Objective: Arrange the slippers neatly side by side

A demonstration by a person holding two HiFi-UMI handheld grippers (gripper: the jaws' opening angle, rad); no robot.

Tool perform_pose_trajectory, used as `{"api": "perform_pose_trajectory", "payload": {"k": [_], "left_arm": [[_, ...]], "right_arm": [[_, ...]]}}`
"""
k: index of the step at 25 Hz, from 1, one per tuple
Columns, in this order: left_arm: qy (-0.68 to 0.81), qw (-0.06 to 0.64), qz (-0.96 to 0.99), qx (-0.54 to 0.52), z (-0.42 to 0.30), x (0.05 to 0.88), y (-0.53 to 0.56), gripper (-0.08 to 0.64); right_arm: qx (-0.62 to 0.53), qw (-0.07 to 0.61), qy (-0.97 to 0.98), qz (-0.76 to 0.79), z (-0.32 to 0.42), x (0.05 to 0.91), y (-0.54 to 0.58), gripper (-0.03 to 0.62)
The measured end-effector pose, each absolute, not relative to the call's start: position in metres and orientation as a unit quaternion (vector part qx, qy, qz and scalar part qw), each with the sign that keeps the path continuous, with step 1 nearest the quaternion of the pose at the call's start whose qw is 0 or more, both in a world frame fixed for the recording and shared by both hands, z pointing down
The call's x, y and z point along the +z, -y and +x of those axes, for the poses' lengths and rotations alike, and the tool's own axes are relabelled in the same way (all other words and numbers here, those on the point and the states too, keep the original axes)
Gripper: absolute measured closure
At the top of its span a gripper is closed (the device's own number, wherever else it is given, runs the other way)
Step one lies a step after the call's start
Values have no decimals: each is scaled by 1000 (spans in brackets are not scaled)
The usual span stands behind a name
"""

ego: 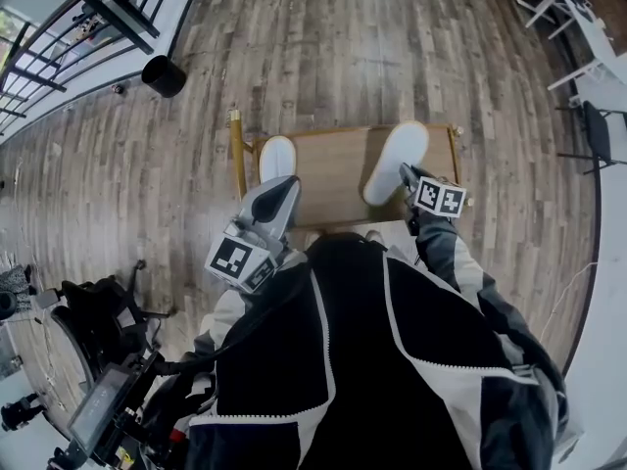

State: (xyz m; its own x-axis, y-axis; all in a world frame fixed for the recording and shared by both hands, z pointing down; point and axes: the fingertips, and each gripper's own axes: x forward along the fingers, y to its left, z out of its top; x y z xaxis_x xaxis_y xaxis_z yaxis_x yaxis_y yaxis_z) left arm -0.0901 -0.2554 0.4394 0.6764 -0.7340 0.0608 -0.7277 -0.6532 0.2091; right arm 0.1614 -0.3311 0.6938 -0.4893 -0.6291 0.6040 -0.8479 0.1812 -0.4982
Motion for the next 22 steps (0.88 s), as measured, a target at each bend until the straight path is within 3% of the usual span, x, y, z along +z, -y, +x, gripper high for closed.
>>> {"api": "perform_pose_trajectory", "payload": {"k": [13,22], "left_arm": [[416,115,902,-14,-98,449,258,541],[415,115,902,-16,-98,449,258,541]], "right_arm": [[245,31,887,391,99,513,301,568],[195,27,907,373,88,476,275,568]]}}
